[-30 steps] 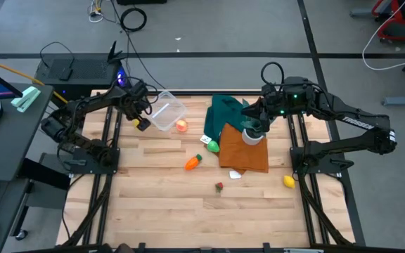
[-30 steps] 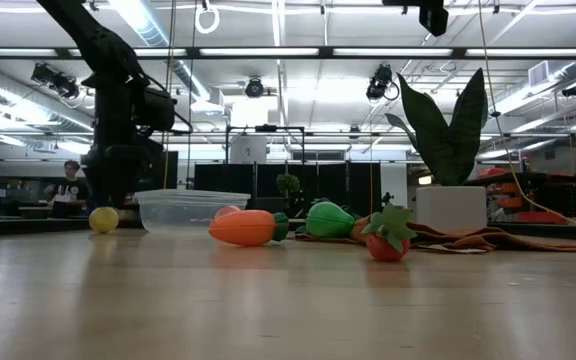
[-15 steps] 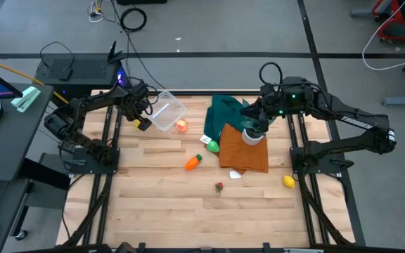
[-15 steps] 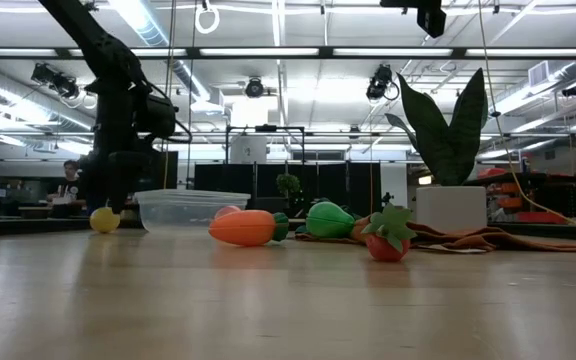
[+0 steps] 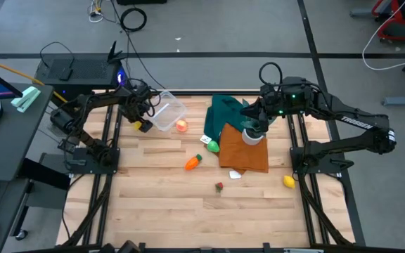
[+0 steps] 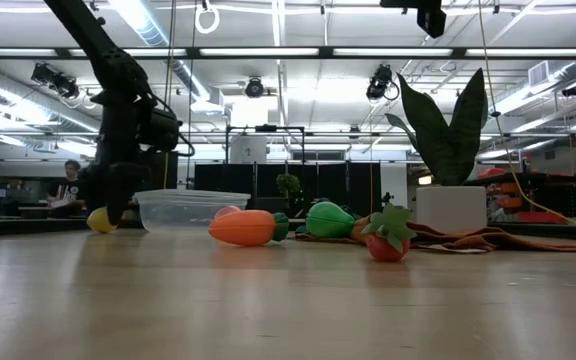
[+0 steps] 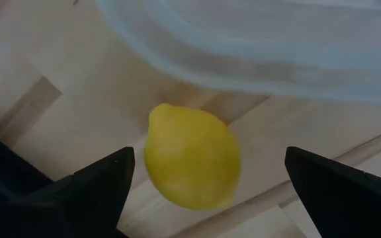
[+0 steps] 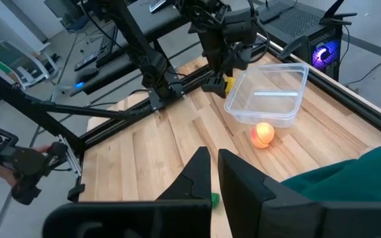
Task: Pick and placing Produce into tupperware
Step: Put the top lemon into the transparent container
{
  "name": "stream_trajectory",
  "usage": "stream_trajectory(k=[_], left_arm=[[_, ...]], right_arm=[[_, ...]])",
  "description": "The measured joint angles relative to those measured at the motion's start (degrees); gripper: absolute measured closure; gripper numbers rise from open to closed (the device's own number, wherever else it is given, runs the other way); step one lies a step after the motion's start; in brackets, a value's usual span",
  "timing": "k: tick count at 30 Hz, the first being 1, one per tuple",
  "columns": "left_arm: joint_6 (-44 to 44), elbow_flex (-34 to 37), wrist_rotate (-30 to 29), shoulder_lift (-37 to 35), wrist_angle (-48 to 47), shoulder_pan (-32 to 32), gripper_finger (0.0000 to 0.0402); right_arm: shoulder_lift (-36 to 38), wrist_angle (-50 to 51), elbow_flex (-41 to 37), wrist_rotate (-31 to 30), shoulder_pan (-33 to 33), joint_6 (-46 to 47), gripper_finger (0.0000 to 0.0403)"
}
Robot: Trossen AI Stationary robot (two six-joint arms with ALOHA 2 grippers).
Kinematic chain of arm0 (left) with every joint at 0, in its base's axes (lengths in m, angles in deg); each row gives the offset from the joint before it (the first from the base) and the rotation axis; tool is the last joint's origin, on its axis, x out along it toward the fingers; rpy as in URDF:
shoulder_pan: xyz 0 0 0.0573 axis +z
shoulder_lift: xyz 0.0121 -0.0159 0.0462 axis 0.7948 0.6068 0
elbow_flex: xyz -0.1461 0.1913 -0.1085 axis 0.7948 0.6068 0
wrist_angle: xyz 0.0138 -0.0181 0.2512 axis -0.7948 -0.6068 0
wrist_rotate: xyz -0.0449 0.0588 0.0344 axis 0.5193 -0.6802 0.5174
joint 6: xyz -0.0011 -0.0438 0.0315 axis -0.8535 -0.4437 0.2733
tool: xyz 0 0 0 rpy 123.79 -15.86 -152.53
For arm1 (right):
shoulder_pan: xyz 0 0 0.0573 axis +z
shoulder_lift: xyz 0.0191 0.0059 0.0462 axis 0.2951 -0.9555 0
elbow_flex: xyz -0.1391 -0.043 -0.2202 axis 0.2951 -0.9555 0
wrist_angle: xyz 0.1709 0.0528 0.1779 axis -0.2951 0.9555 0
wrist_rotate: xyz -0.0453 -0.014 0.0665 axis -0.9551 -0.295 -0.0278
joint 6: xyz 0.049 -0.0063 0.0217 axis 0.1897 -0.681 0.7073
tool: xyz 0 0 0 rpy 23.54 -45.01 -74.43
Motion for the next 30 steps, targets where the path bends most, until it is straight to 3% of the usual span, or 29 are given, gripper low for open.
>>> stream_trajectory(k=[13, 22, 30], left_arm=[[0.9, 0.0, 0.0, 0.0, 0.9, -0.2, 0.0088], [1.1, 0.0, 0.0, -0.1, 0.9, -0.5, 0.0188], [1.0, 0.0, 0.0, -0.1, 0.8, -0.5, 0.0194]], right_arm=[[0.0, 0.0, 0.0, 0.0, 0.0, 0.0, 0.0403], [0.0, 0.0, 0.0, 0.0, 0.0, 0.1, 0.0403], [0.0, 0.0, 0.0, 0.0, 0.0, 0.1, 0.0403]])
